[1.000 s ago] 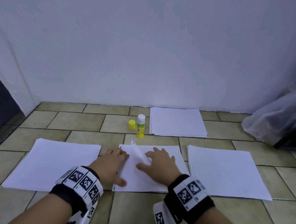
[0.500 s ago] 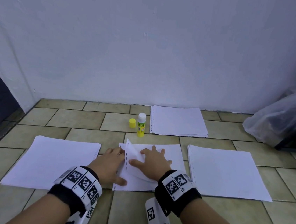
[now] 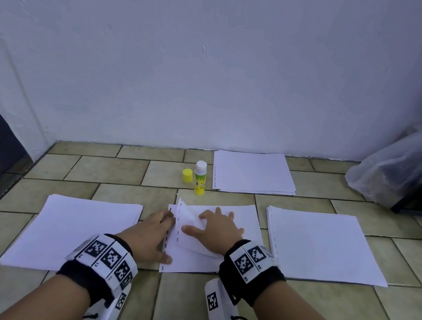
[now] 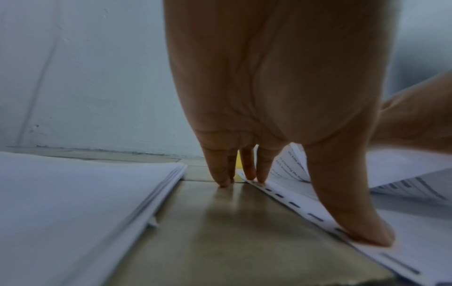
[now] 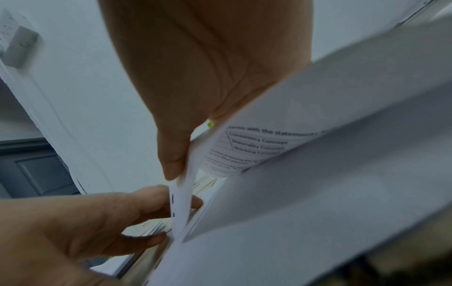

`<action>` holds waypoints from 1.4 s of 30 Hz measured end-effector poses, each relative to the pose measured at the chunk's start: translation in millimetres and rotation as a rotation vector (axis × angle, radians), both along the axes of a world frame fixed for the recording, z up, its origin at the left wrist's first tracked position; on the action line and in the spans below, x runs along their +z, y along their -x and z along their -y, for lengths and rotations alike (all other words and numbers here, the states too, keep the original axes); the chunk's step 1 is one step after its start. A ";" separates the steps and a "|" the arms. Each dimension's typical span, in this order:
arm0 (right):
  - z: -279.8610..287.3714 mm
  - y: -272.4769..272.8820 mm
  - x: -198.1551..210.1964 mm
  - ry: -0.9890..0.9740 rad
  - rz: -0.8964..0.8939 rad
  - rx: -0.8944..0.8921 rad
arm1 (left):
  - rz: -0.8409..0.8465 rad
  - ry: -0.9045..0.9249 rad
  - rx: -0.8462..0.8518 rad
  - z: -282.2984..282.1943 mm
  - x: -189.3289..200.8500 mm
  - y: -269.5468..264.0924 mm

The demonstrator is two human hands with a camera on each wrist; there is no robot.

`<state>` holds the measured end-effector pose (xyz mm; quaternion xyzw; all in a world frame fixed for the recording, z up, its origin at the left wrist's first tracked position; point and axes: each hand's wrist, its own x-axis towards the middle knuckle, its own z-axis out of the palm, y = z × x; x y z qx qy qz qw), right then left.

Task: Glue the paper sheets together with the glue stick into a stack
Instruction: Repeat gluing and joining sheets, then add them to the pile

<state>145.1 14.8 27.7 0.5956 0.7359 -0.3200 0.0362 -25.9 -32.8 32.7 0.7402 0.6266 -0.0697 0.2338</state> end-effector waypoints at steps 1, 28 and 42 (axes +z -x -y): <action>-0.1 0.1 -0.8 -0.004 -0.014 -0.008 | 0.001 0.001 0.012 -0.1 -0.3 0.2; 9.9 5.3 1.8 -0.006 0.094 0.053 | -0.029 0.083 0.045 4.2 -9.7 1.5; 8.2 6.0 2.7 0.014 0.119 0.074 | -0.030 0.065 0.030 5.0 -8.8 1.2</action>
